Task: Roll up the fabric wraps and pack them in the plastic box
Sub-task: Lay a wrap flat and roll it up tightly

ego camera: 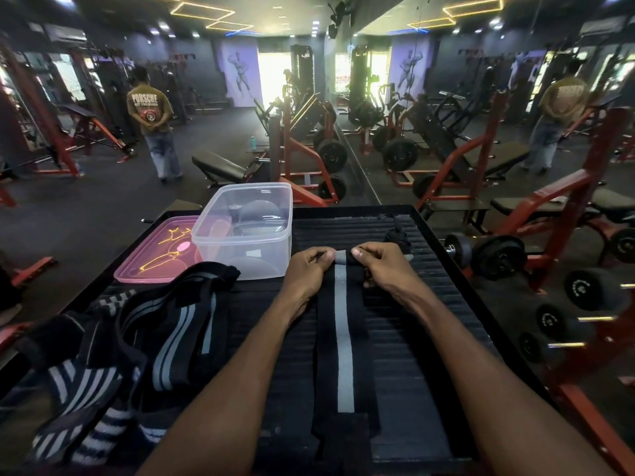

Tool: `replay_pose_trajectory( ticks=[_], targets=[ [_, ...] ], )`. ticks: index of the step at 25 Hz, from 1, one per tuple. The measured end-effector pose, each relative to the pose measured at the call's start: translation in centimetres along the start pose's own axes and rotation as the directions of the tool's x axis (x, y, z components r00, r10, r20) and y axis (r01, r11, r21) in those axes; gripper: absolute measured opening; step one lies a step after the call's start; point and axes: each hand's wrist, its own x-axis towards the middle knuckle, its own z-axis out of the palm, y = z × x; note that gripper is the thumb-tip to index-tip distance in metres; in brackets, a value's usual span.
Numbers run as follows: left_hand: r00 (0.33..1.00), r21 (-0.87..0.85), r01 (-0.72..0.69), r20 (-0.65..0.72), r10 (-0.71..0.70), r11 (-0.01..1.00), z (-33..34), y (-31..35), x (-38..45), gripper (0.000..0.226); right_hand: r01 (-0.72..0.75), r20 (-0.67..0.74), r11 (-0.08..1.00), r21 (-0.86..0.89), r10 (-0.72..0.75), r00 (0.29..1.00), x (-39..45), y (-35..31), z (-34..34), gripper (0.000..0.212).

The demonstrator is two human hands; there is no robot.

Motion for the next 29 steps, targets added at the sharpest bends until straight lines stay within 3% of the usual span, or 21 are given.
replay_pose_trajectory(
  ticks=[4, 8, 12, 14, 16, 18, 25, 29],
  targets=[
    [0.995, -0.001, 0.081, 0.054, -0.081, 0.997, -0.2, -0.2, 0.0, 0.038, 0.091, -0.079, 0.994, 0.060, -0.086, 0.993, -0.3, 0.0, 0.3, 0.014],
    [0.999, 0.040, 0.034, -0.041, -0.033, 0.999, -0.6, 0.4, 0.2, 0.011, 0.035, 0.001, 0.990, 0.140, -0.036, 0.999, -0.5, -0.1, 0.2, 0.013],
    [0.999, 0.033, -0.010, -0.050, 0.011, 0.999, 0.3, 1.6, -0.2, 0.014, -0.031, 0.047, 0.994, 0.109, 0.026, 0.999, -0.6, -0.4, 0.0, 0.017],
    [0.998, -0.031, 0.057, -0.010, -0.058, 0.998, 0.8, 1.4, -0.1, 0.014, 0.016, -0.013, 0.996, 0.085, -0.015, 1.000, -0.4, -0.3, -0.2, 0.010],
    [0.985, -0.079, 0.171, 0.049, -0.168, 0.982, 0.9, 1.0, -0.1, 0.032, 0.049, -0.030, 0.995, 0.085, -0.047, 0.998, -0.3, -0.2, -0.4, 0.012],
    [0.979, -0.059, 0.198, 0.064, -0.195, 0.978, 0.8, 0.3, 0.0, 0.041, 0.064, -0.007, 0.995, 0.073, -0.063, 0.998, -0.5, -0.2, -0.4, 0.017],
    [0.999, 0.018, 0.048, 0.011, -0.048, 0.999, 0.6, 0.7, -0.1, 0.009, -0.127, 0.080, 0.987, 0.103, 0.119, 0.990, -0.2, 0.1, -0.6, 0.018],
    [0.991, -0.069, 0.125, 0.051, -0.122, 0.990, 0.5, 0.9, -0.4, 0.019, 0.077, -0.006, 0.995, 0.069, -0.077, 0.997, 0.0, 0.5, -0.6, 0.014]
  ],
)
